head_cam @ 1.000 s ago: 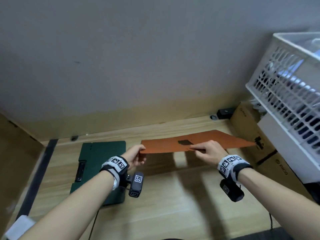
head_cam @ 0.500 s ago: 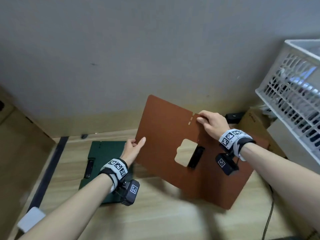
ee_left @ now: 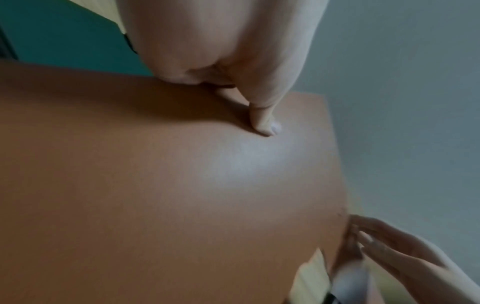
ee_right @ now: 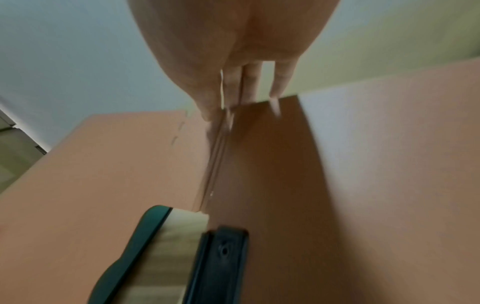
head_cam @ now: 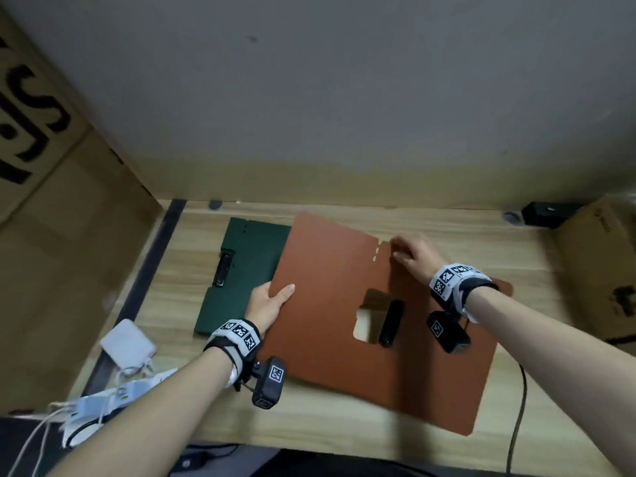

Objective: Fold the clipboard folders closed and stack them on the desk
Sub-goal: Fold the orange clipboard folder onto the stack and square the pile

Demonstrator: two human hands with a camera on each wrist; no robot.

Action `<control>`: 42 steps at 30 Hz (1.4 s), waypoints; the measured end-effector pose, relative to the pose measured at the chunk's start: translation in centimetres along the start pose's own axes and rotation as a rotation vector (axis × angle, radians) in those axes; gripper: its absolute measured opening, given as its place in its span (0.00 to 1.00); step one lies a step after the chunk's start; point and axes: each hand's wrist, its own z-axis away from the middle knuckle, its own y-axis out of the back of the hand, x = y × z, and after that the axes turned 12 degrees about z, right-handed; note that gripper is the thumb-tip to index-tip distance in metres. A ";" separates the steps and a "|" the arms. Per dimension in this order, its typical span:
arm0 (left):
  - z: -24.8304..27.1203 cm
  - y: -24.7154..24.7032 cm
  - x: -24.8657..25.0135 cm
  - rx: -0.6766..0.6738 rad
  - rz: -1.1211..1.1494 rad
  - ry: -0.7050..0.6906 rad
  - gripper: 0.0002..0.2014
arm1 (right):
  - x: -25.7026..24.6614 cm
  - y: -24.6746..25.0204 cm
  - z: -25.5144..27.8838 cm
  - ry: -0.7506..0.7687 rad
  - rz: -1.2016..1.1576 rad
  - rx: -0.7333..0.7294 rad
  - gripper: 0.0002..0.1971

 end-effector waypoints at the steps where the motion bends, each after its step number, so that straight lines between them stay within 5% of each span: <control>1: -0.1 0.4 -0.5 0.030 -0.038 0.009 0.39 | -0.3 -1.1 0.0 0.005 0.040 -0.008 0.21; 4: -1.2 1.7 -1.7 0.120 -0.090 0.023 0.44 | -0.3 -4.7 0.8 -0.006 0.095 -0.152 0.31; 8: -1.6 2.4 -0.6 0.209 -0.106 0.072 0.31 | 1.1 -9.8 3.3 0.022 0.137 -0.403 0.41; 11: -2.7 2.8 -0.1 0.212 -0.148 0.089 0.32 | 2.2 -13.2 5.5 0.069 0.226 -0.505 0.49; 23: -2.0 1.6 6.6 -0.085 0.033 0.204 0.15 | 0.8 -15.3 4.9 0.069 0.320 -0.411 0.48; 29: 0.2 -2.0 9.4 -0.330 0.031 0.151 0.15 | 2.0 -11.5 5.7 0.095 0.059 -0.262 0.37; 35: 1.2 -7.9 8.9 -0.394 0.017 0.149 0.16 | 3.7 -6.1 7.8 0.007 -0.298 -0.056 0.27; 38: 1.2 -10.1 8.0 -0.419 -0.065 0.173 0.15 | 4.2 -5.0 8.9 -0.048 -0.388 -0.063 0.32; 42: 0.9 -11.9 5.9 -0.408 -0.163 0.211 0.14 | 5.1 -6.0 10.2 -0.147 -0.456 -0.061 0.26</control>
